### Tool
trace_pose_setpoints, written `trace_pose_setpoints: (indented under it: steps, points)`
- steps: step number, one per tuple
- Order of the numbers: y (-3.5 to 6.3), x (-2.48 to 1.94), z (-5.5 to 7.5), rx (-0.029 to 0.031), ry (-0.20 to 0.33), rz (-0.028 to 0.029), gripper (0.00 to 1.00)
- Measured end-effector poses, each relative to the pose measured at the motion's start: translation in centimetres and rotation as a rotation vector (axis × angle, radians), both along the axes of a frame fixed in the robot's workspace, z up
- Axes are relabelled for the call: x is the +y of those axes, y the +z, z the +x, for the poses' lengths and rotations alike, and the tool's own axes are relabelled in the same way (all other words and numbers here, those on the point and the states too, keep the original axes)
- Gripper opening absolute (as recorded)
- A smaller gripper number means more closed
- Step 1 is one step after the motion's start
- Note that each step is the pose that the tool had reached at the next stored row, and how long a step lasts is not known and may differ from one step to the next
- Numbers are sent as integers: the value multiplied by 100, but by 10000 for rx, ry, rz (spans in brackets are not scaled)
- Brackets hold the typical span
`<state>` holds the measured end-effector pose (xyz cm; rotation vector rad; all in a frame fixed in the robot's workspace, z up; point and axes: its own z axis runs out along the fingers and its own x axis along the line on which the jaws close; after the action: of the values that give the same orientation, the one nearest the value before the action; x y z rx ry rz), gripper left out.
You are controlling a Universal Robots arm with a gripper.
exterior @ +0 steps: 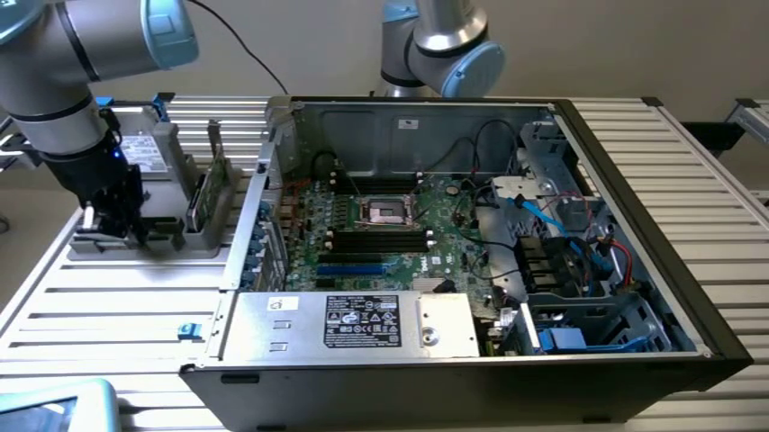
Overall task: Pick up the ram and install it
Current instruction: 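Pick up the ram and move it above insertion slot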
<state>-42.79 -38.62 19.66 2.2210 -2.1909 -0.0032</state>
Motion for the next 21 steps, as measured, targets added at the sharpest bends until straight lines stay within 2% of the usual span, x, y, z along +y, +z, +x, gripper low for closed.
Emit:
trace_pose_setpoints:
  steps: [2, 10, 14, 21]
  points:
    - [-1, 0, 0, -1, 0, 0, 16]
    - [20, -1, 0, -2, -2, 2, 14]
    - [95, -4, 0, -11, 0, 1, 14]
    - [302, -4, -2, -98, 3, 1, 14]
